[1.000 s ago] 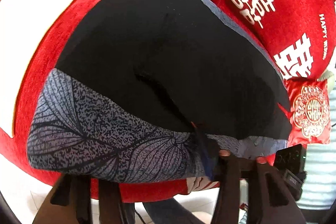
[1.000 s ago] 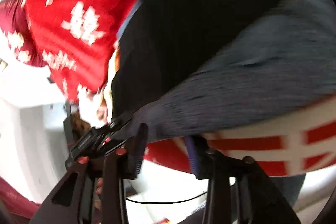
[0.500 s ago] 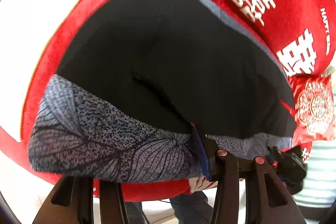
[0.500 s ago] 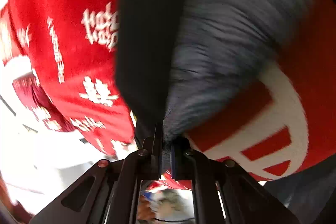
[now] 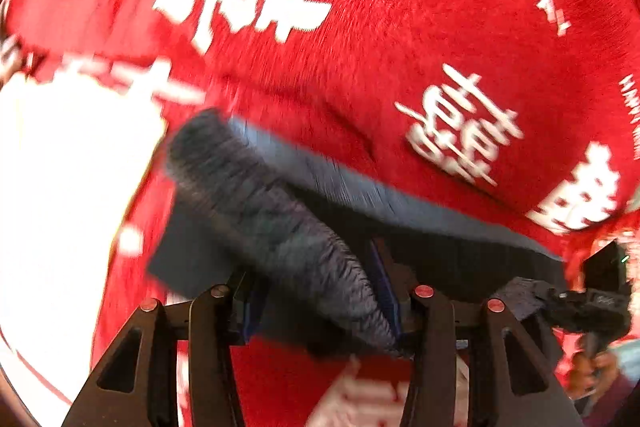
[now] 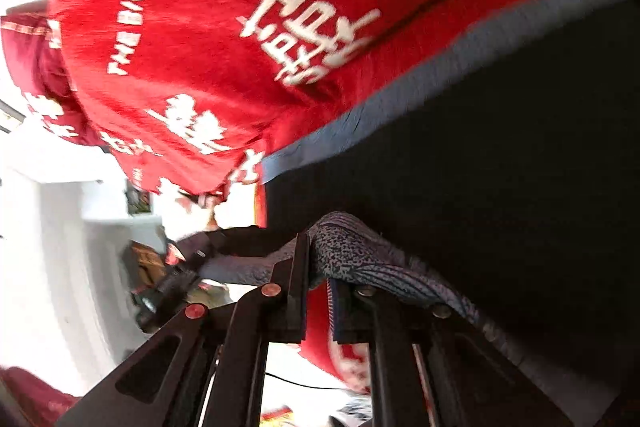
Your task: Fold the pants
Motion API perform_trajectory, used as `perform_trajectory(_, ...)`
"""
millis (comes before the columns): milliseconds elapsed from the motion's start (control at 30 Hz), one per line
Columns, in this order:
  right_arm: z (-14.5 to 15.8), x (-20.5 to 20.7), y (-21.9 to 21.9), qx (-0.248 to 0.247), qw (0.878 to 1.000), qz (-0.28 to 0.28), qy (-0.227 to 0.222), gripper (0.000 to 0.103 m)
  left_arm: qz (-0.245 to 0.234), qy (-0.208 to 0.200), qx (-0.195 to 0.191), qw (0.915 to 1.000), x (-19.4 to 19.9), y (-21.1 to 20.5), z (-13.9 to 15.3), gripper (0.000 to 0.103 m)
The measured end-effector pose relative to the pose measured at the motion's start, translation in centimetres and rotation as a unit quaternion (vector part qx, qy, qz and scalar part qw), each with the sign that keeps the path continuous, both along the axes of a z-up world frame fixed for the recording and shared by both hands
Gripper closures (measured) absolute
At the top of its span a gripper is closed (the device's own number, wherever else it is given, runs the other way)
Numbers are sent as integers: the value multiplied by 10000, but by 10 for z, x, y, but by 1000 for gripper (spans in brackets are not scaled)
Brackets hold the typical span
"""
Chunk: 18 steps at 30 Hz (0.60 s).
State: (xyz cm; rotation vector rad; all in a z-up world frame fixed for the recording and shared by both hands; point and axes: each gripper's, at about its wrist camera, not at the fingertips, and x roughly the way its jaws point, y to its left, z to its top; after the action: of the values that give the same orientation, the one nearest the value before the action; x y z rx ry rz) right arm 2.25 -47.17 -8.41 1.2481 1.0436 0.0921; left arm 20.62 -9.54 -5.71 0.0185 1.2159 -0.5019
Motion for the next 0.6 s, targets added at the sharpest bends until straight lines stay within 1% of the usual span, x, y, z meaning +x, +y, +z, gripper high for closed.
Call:
perform_trajectory(33,-10,10,-8,-35,9999,154,55,93,19,-101,166,9998,8,-8,-9,50)
perform_trajectory(100,-38,29,-21,-128,9988,400,242,92,111,-139,410,9990,29,-22,-36,49)
perform_trajectory(200,-77,53,-34,-50,9978,392,536,91,273,31,780,9966,50,-32,-73,49)
perform_trajectory(233,-86,58,-36,0,9974,374,623,91,367,79,833,9958,56,-33,-79,49)
perform_trajectory(267,-88,62,-37,31,9971,320,687,91,469,90,783,9958,58,-31,-75,49)
perform_trajectory(300,-84,65,-36,-9,9970,330,701,86,520,77,756,9958,58,-28,-68,49)
perform_trajectory(333,-77,67,-33,-83,9968,431,675,66,545,23,748,9957,57,-24,-60,49)
perform_trajectory(367,-63,68,-28,-268,9961,622,558,49,544,-78,733,9958,54,-18,-48,49)
perform_trajectory(400,-47,71,-21,-470,9945,841,407,21,543,-150,761,9955,52,-14,-39,49)
perform_trajectory(433,-30,72,-13,-709,9917,1030,287,16,549,-260,837,9946,48,-8,-28,49)
perform_trajectory(467,-12,71,-4,-997,9875,1206,182,16,548,-319,879,9941,45,-3,-20,49)
perform_trajectory(500,1,69,5,-1146,9839,1369,60,17,524,-330,901,9940,41,2,-13,49)
perform_trajectory(567,16,70,26,-1252,9790,1603,-135,24,464,-273,1033,9932,34,5,-10,49)
perform_trajectory(600,18,72,35,-1270,9772,1696,-138,35,347,-234,1131,9927,30,3,-14,49)
